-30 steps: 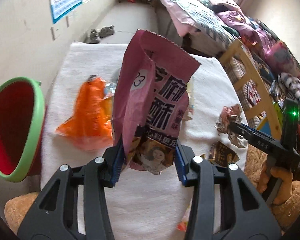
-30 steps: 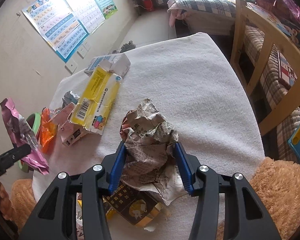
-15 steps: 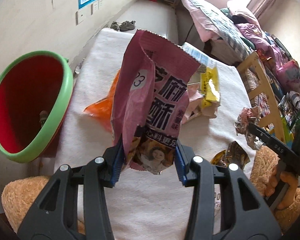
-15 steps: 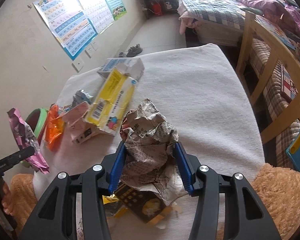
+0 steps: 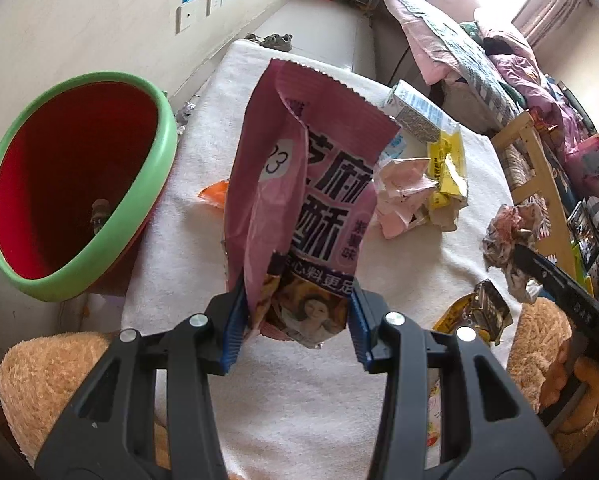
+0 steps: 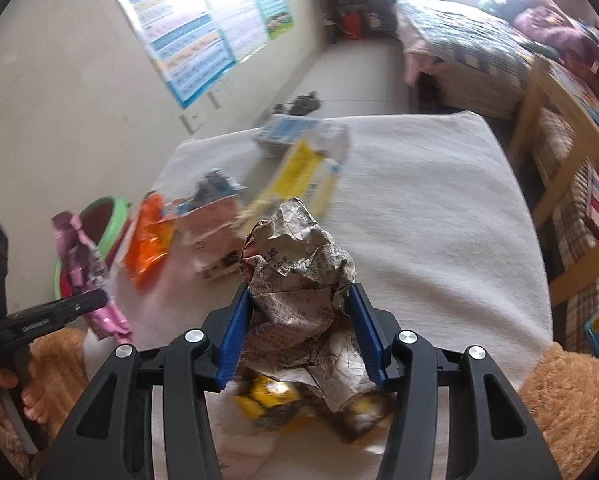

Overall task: Collect trash
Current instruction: 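Carry the pink wrapper with the left gripper toward the bucket while the right carries the brown paper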

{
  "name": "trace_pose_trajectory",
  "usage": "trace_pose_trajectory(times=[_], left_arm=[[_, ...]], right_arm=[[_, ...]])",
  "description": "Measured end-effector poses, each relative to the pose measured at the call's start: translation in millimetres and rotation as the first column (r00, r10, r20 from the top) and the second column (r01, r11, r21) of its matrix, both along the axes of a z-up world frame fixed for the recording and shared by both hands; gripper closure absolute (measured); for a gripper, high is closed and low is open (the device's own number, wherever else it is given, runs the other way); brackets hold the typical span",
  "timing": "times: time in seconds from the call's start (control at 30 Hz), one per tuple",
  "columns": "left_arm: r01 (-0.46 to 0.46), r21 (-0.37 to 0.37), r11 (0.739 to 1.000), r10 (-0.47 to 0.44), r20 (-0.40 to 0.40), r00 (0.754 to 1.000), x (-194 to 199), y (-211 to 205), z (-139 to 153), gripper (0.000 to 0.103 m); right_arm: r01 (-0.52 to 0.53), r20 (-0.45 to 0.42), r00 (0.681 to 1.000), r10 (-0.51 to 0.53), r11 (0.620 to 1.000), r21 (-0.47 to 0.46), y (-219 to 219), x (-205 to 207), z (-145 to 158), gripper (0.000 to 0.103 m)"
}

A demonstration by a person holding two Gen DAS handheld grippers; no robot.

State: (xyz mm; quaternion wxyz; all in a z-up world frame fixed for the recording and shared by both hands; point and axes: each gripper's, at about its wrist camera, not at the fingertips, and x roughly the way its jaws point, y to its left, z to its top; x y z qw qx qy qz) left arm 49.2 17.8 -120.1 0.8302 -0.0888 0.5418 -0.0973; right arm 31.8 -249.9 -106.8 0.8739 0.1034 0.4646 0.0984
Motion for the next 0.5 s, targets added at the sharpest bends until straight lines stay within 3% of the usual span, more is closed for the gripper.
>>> trace_pose_trajectory(times=[0.5], left_arm=[[-0.12,0.014,0.993,0.119,0.043,0.992,-2.4,45.3,12.7,0.061]], right_arm=[[-0.199,0.051,0.979,0.2,0.98,-0.017,65.3,4.6,14.9,0.054]])
